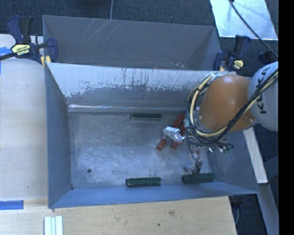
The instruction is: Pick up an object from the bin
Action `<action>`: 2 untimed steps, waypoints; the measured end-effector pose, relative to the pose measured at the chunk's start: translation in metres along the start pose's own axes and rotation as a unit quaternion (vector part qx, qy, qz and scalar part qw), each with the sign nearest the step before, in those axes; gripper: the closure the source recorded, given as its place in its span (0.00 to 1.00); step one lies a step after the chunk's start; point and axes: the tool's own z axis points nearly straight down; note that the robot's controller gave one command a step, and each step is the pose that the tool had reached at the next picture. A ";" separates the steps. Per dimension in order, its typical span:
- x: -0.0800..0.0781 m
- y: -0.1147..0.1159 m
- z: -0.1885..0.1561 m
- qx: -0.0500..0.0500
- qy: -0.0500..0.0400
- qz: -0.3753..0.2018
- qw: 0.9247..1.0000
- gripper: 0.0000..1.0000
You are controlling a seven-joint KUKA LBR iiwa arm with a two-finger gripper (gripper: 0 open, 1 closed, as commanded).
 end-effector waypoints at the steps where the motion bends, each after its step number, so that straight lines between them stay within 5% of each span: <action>1: -0.072 -0.048 0.000 0.000 0.001 0.079 0.997 0.00; 2: -0.073 -0.049 -0.002 0.001 -0.003 0.081 0.997 1.00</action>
Offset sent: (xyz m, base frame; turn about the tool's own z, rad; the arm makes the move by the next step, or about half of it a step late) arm 0.0845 -0.0012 -0.0004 0.1584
